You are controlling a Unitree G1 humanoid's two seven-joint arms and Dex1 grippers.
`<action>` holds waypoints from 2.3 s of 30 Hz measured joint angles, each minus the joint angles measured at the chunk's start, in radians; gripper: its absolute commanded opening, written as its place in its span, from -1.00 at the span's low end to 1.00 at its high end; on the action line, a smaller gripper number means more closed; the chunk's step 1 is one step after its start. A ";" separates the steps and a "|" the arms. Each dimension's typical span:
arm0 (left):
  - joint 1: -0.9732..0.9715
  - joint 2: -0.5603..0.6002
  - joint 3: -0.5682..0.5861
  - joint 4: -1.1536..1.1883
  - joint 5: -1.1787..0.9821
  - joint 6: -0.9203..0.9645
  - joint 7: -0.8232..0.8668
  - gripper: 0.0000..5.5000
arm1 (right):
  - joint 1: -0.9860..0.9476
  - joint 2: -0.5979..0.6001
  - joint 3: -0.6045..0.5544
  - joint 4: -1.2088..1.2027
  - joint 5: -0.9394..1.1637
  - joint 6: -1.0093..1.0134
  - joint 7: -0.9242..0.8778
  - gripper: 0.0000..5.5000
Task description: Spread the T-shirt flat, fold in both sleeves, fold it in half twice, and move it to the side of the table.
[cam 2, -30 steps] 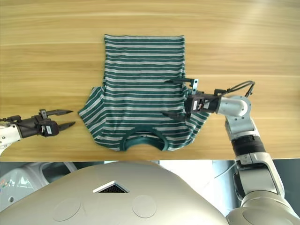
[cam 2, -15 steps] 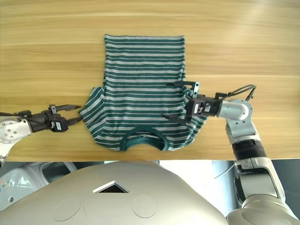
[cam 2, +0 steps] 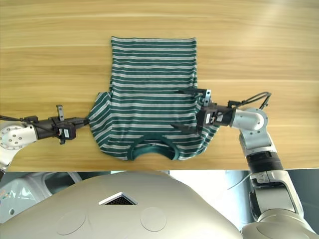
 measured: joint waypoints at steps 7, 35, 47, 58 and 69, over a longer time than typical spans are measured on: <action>0.015 0.005 0.009 -0.002 -0.027 -0.017 0.002 -0.99 | -0.002 0.003 0.000 0.013 -0.001 0.000 0.000 0.96; -0.223 -0.148 -0.109 -0.020 -0.019 -0.119 -0.018 -0.99 | -0.021 0.053 0.020 0.011 -0.038 -0.001 -0.021 0.96; -0.271 -0.175 -0.174 -0.098 -0.041 -0.099 -0.062 -0.99 | -0.040 0.083 0.036 0.023 -0.057 -0.002 -0.042 0.96; -0.354 -0.319 -0.230 0.018 0.097 -0.027 0.011 -0.99 | -0.037 0.083 0.048 -0.017 -0.079 -0.004 -0.063 0.96; -0.359 -0.367 -0.297 0.085 0.171 -0.010 0.057 -0.99 | -0.028 0.080 0.057 -0.031 -0.082 -0.004 -0.064 0.96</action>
